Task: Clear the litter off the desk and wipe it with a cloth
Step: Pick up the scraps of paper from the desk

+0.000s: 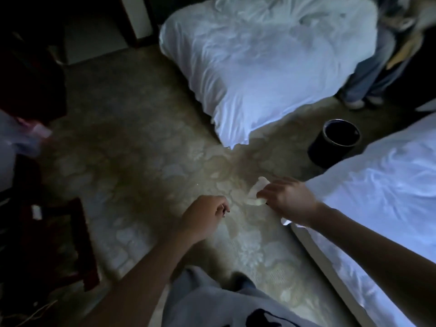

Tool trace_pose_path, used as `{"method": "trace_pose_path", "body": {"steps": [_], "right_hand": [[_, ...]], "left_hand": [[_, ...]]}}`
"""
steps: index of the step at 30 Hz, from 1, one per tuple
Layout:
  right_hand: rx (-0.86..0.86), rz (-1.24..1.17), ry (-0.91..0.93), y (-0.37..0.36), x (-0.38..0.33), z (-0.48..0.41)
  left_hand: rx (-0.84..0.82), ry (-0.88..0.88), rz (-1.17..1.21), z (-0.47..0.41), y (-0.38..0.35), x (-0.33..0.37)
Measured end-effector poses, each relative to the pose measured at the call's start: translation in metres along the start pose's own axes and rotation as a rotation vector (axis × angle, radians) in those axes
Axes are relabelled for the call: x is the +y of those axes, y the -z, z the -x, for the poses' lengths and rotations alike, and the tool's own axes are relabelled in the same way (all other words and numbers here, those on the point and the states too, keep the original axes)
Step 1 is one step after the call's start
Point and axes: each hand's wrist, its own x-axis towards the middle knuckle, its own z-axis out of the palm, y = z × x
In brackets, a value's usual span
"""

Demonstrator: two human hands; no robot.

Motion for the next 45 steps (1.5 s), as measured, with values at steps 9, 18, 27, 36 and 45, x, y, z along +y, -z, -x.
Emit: {"method": "trace_pose_path", "body": {"steps": [9, 18, 27, 36, 45], "right_hand": [[-0.047, -0.102, -0.475, -0.037, 0.147, 0.001], [0.060, -0.201, -1.014, -0.039, 0.283, -0.044], [0.139, -0.243, -1.298, -0.035, 0.409, -0.034], [0.132, -0.240, -1.289, -0.046, 0.614, 0.030], [0.069, -0.296, -1.307, -0.076, 0.749, 0.081]], "left_hand": [[-0.279, -0.206, -0.128, -0.220, 0.011, 0.043], [-0.454, -0.441, -0.193, -0.463, 0.035, 0.138], [-0.619, -0.561, -0.302, -0.616, -0.025, 0.237], [-0.511, -0.426, -0.250, -0.766, -0.132, 0.350], [-0.728, -0.125, -0.212, -0.851, -0.223, 0.422]]}}
